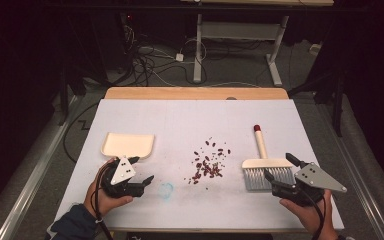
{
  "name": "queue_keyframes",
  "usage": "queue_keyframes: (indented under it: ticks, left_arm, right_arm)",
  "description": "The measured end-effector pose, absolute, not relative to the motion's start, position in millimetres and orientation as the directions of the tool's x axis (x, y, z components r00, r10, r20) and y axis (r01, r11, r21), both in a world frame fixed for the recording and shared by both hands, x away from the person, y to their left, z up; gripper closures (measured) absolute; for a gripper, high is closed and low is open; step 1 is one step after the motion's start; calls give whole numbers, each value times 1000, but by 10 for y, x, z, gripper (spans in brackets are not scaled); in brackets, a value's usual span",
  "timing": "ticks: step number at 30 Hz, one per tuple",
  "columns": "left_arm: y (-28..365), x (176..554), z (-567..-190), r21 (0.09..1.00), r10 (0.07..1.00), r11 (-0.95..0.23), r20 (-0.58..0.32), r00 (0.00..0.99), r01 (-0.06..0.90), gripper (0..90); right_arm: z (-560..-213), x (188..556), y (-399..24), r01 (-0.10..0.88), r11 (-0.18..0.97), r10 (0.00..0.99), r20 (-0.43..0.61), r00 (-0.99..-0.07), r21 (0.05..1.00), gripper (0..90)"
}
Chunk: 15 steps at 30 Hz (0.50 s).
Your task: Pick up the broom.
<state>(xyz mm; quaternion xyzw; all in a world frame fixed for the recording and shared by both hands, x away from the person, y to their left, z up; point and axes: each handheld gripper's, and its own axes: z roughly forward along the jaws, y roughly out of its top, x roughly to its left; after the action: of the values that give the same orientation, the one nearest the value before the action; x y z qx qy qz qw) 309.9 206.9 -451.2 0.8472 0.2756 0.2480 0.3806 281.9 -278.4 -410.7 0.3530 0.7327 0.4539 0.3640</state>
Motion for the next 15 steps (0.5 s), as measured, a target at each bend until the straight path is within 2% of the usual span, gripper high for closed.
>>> queue_keyframes:
  ticks: [5, 15]
  left_arm:
    - [2063, 3083, -4517, 780, 651, -561, 210, 730, 276, 223]
    - [2078, 3035, -4519, 778, 657, -561, 209, 724, 284, 222]
  right_arm:
    - [-4090, 2836, -2791, 203, 339, 852, -208, -481, 918, 203]
    - [-4060, 3070, -2752, 330, 364, 874, -198, -443, 871, 237]
